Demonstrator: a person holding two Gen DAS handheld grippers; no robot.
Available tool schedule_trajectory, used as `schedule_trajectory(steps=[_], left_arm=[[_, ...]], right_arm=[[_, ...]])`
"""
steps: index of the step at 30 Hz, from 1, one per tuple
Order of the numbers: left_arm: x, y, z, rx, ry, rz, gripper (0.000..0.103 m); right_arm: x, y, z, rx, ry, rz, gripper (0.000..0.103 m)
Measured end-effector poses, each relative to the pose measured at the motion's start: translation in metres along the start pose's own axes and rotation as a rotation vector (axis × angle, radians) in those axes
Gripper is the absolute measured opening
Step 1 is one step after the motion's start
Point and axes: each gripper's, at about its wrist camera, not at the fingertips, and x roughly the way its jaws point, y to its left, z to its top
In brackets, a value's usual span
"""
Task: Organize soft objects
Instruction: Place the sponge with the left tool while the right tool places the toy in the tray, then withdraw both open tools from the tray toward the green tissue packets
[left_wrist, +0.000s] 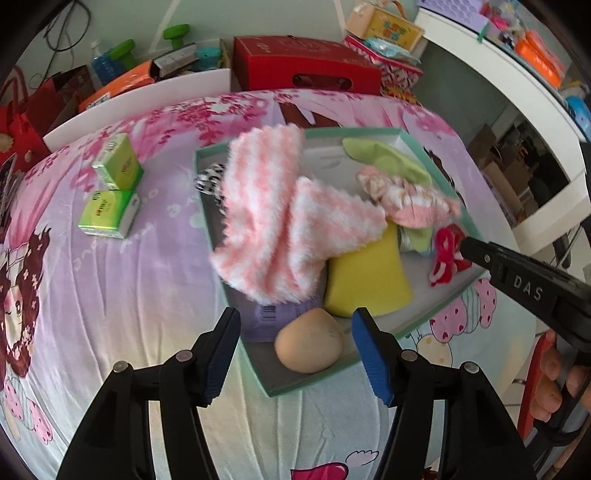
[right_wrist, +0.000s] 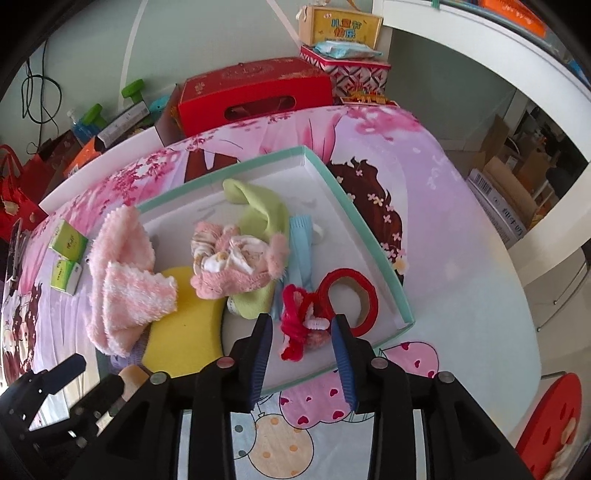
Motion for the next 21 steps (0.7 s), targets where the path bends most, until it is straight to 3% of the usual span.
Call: schedule_trajectory(steps=[3,9,11,13,19,21], left_arm=[[-0.006,0.011,0.004,-0.033,-0.015,0.008,0.064],[-0.011,0.028,0.01,-0.086,-0.038,0.033,0.065],[-0.01,0.033,0.009,-0.108,-0.043,0.043,0.071],[-0.009,0.039,0.008,-0.128,-0.043,0.055,0.082],[-0.007,0.046,0.007,-0.15,-0.058,0.094,0.091],[-0.005,0.049,0.006,-0.161,-0.061,0.114,0.095]], right_arm=[[0.0,0.002,0.0,-0.006,0.002,0.001,0.053],[0.0,0.008,0.0,-0.031,-0.004,0.012,0.067],[0.0,0.009,0.001,-0.031,-0.012,0.014,0.076],[-0.001,0.008,0.001,-0.028,-0.023,0.008,0.082],[0.0,0.005,0.002,-0.012,-0.03,0.001,0.091],[-0.001,0.005,0.002,-0.018,-0.035,0.0,0.103]])
